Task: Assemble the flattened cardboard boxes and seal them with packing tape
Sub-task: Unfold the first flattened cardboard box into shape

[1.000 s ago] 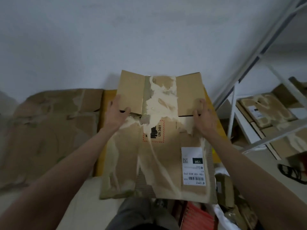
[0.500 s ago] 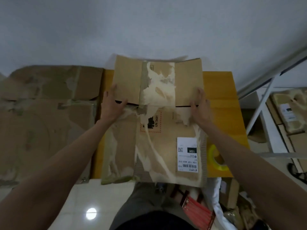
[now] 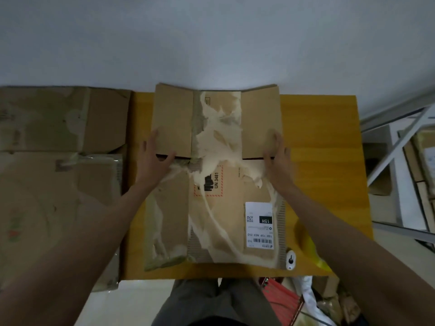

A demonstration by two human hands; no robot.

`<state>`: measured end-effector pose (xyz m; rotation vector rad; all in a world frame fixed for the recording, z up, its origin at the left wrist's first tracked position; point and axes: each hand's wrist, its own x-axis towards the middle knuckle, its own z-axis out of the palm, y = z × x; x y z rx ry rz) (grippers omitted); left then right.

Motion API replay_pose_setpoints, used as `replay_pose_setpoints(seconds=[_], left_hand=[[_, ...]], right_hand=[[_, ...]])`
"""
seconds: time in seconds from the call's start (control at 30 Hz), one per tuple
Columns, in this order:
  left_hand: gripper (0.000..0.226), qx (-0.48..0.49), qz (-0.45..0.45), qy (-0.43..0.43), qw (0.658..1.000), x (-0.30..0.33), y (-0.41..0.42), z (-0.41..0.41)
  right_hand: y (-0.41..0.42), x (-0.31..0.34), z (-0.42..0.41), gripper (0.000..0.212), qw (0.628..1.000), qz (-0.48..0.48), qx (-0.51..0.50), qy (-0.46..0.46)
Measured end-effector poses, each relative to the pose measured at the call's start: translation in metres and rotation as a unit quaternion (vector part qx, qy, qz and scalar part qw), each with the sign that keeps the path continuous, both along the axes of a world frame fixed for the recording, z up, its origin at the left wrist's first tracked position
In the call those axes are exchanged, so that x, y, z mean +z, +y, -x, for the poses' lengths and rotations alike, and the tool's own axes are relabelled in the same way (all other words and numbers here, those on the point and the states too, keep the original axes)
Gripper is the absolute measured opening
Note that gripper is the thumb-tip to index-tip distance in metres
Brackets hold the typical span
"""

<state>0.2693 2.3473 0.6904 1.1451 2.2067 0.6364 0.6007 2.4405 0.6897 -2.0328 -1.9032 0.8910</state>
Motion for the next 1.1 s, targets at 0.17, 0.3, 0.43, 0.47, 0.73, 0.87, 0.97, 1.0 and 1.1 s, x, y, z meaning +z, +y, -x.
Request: replay_pose_setpoints(seconds=[0.17, 0.3, 0.43, 0.47, 0.73, 0.87, 0.97, 1.0, 1.1], left_hand=[[0.081, 0.0, 0.019, -0.001, 1.0, -0.012, -0.003, 0.004], [0.081, -0.005, 0.039, 0.005, 0.999, -0.014, -0.005, 0.01], [0.078, -0.002, 0.094, 0.025, 0.995, -0.016, -0.008, 0.011], [0.078, -0.001, 0.108, 0.028, 0.994, -0.018, -0.008, 0.012], [0.082, -0.014, 0.138, 0.105, 0.985, -0.015, -0.004, -0.029], [0.074, -0.078, 0.101, 0.111, 0.986, -0.01, 0.001, -0.095], [0.066, -0.131, 0.086, 0.093, 0.983, 0.0, 0.003, -0.151], [0.064, -0.15, 0.081, 0.089, 0.981, 0.004, 0.003, -0.169], [0.07, -0.189, 0.093, 0.073, 0.975, 0.011, 0.004, -0.222]], right_hand=[[-0.006, -0.018, 0.0, 0.061, 1.0, 0.015, 0.011, -0.005], [-0.013, -0.029, 0.003, 0.062, 0.999, 0.017, 0.034, 0.005], [-0.009, -0.03, 0.001, 0.064, 0.997, 0.06, 0.044, 0.027], [-0.008, -0.029, 0.0, 0.064, 0.996, 0.079, 0.034, 0.031], [-0.007, -0.025, -0.026, 0.062, 0.977, 0.151, -0.011, 0.152], [-0.011, -0.02, -0.043, 0.043, 0.947, 0.247, -0.065, 0.197], [-0.015, -0.015, -0.053, 0.033, 0.927, 0.28, -0.06, 0.243], [-0.016, -0.008, -0.054, 0.031, 0.921, 0.287, -0.062, 0.257], [-0.018, -0.001, -0.057, 0.025, 0.902, 0.301, -0.072, 0.301]])
